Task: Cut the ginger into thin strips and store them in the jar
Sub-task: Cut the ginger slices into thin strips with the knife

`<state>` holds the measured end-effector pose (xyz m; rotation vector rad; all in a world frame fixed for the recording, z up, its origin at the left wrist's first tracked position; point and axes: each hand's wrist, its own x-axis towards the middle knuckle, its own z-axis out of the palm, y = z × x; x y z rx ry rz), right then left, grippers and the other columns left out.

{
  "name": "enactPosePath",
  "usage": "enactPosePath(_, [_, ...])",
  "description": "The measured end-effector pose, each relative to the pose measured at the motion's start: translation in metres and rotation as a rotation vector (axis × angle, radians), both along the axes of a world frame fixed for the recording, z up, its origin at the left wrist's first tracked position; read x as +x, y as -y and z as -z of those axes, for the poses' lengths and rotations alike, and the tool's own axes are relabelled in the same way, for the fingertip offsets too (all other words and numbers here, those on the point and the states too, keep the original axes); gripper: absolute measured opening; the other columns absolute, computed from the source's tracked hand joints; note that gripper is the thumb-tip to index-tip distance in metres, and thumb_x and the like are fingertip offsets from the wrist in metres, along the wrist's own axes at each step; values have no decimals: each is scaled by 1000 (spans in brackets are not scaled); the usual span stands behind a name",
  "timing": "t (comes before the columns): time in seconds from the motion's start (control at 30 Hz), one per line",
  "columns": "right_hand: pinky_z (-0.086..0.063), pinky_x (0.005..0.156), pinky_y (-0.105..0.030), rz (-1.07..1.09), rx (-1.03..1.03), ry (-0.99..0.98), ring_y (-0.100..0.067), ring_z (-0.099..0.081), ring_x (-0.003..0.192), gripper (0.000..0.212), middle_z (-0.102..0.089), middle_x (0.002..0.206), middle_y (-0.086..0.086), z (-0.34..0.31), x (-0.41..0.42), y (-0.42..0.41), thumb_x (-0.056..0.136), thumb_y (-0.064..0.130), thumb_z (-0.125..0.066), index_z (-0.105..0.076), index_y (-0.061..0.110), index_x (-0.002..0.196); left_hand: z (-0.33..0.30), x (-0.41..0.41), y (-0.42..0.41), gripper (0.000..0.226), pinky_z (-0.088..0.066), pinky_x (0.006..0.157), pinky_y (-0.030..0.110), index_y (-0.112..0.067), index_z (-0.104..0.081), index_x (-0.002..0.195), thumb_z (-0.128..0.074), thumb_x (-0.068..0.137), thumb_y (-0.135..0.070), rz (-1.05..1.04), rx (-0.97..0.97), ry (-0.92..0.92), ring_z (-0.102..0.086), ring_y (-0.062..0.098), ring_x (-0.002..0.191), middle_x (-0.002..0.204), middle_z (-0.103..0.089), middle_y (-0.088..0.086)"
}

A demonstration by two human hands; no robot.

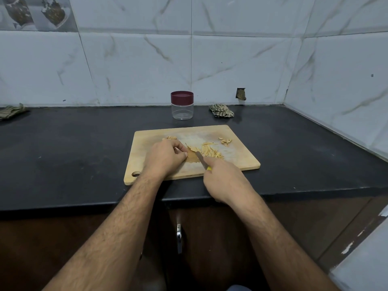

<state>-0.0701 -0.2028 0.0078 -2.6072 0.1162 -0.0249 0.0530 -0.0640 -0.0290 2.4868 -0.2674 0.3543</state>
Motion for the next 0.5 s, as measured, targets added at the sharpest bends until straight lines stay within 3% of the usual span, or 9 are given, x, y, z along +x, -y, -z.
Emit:
enactPosePath(0.1, [-56, 86, -42, -22, 22, 25, -23, -59, 106, 58, -56, 135, -1, 0, -2, -1, 94, 12, -36, -40, 31, 149, 0, 1, 0, 7, -47, 66, 28, -35, -74, 85, -68, 88, -35, 17, 20, -7, -59, 7, 76, 71, -61, -17])
enactPosePath(0.23, [-50, 96, -40, -27, -16, 42, -25, -53, 120, 61, -55, 140, 0, -1, 1, -4, 95, 12, -38, -35, 34, 151, 0, 1, 0, 10, -47, 68, 28, -36, -76, 93, -67, 89, -36, 28, 34, -8, -57, 8, 77, 71, -59, -17])
enactPosePath(0.4, [-50, 93, -40, -27, -75, 36, -25, -53, 119, 57, -58, 135, 1, 1, 6, -8, 94, 14, -40, -40, 34, 147, 1, 0, -1, 1, -42, 65, 28, -35, -72, 85, -71, 86, -36, 17, -25, -14, -56, 8, 75, 70, -58, -15])
enactPosePath(0.5, [-47, 94, -37, -20, -92, 44, -25, -51, 123, 56, -56, 138, 0, 1, 9, -10, 95, 14, -41, -40, 31, 148, 2, 1, -1, 10, -39, 61, 27, -32, -68, 76, -72, 84, -35, 14, -40, -19, -56, 6, 71, 68, -59, -15])
